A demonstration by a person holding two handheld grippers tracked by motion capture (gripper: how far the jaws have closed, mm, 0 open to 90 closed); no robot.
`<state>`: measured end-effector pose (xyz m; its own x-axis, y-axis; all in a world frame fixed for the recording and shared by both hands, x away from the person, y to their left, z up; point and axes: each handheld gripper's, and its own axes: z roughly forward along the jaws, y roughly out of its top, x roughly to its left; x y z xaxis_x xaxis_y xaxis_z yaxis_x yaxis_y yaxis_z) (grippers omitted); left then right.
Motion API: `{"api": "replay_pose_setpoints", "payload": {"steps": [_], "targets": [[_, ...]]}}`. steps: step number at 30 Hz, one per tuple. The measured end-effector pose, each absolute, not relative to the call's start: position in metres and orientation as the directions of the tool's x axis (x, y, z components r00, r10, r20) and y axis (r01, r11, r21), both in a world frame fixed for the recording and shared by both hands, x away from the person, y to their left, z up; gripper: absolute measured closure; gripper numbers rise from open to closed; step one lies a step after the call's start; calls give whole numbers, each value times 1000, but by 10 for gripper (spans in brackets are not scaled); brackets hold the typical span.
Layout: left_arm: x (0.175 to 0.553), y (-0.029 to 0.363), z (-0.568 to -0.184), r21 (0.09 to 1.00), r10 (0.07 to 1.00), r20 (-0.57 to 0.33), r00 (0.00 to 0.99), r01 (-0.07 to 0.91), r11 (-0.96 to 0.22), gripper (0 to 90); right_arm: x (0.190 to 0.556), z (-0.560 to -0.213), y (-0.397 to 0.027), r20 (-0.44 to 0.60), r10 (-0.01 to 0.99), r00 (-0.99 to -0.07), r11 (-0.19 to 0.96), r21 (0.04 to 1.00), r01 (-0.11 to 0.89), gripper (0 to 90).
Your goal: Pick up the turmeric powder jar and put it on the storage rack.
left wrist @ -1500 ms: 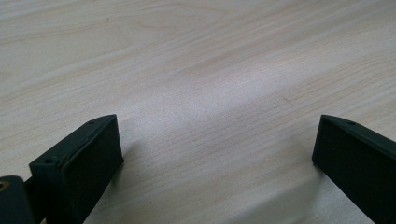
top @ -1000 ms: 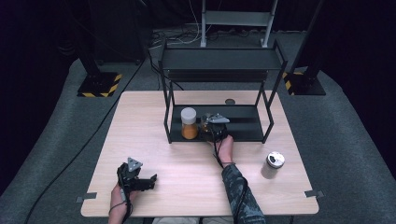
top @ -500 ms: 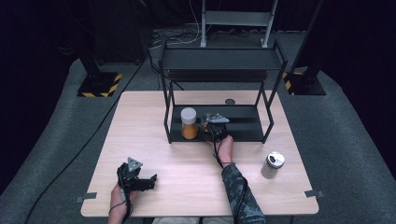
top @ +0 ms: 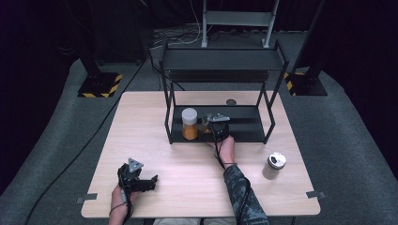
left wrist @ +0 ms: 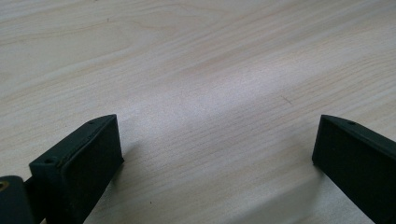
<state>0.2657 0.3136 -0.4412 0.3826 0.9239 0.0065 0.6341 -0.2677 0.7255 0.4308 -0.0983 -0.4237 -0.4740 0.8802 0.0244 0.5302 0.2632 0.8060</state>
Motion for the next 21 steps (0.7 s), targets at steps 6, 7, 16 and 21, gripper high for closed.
{"api": "replay_pose_setpoints", "payload": {"steps": [6,7,16,21], "targets": [[266,314,-441,725,924,5,382,635,-267,10,432,-410,-107,55,864,-500,288,761,582,8],[266,314,-441,725,924,5,382,635,-267,10,430,-408,-109,55,862,-504,294,754,587,0],[266,314,-441,724,924,4,383,636,-266,9,404,-403,-126,72,835,-546,324,737,594,0],[267,315,-441,723,924,0,383,638,-265,9,384,-403,-127,35,821,-570,378,715,588,0]]}}
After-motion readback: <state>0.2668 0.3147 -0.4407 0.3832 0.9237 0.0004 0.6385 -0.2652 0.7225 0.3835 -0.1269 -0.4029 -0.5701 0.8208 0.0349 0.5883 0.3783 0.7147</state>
